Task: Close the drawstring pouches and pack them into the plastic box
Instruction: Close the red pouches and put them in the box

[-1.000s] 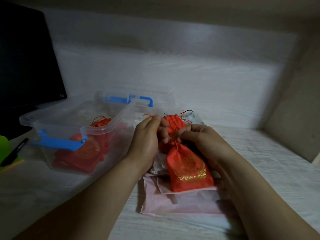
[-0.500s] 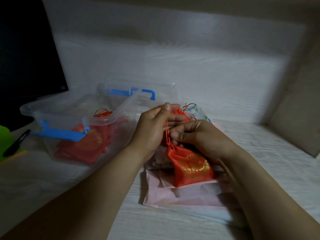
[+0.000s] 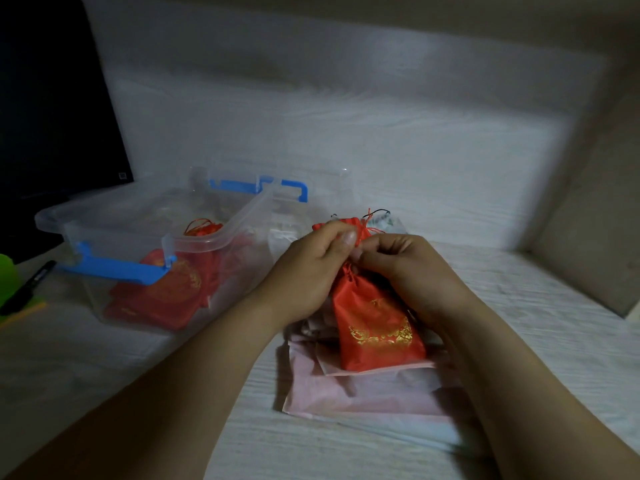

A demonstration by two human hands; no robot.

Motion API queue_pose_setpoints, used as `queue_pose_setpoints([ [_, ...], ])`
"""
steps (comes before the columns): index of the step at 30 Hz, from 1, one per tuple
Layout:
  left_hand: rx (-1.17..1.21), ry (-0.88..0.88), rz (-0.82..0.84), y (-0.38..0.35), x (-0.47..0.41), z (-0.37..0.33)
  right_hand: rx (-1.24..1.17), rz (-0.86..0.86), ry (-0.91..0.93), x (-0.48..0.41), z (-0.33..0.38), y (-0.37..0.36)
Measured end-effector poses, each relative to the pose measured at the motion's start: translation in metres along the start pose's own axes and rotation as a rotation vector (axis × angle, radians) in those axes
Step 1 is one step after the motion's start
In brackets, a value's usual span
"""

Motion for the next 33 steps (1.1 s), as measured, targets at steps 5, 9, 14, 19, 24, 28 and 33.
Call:
queue_pose_setpoints([
  [5, -0.071, -0.041, 0.084, 0.000, 0.003, -0.001, 0.023, -0.013, 0.000, -0.001, -0.002, 0.004],
  [9, -0.025, -0.020, 0.090, 0.004, 0.002, 0.000, 0.005, -0.035, 0.006, -0.003, -0.001, 0.009],
  [14, -0.068, -0.036, 0.047, 0.009, -0.001, 0.004, -0.020, -0.009, 0.018, -0.002, 0.000, 0.007],
  [19, -0.169, -0.041, -0.049, 0.009, -0.001, 0.001, -0.013, -0.013, 0.024, -0.004, -0.003, 0.007],
  [24, -0.039, 0.081, 0.001, 0.005, 0.000, -0.003, 0.012, -0.040, 0.032, -0.007, -0.007, 0.007],
  [28, 0.188, 0.207, 0.027, 0.005, 0.001, -0.004, 0.046, -0.032, 0.046, -0.008, -0.006, 0.007],
  [33, 0.200, 0.200, -0.005, 0.006, 0.001, -0.003, 0.112, 0.005, 0.057, -0.007, -0.007, 0.011],
])
Point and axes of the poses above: each hand's wrist, its own x-axis away from the middle knuckle, its own y-axis out of the back of the hand, z = x × y, the point moved 3 cm from there along -x, towards the middle knuckle, and after that the axes turned 7 degrees about -y, right-handed, at the moved point
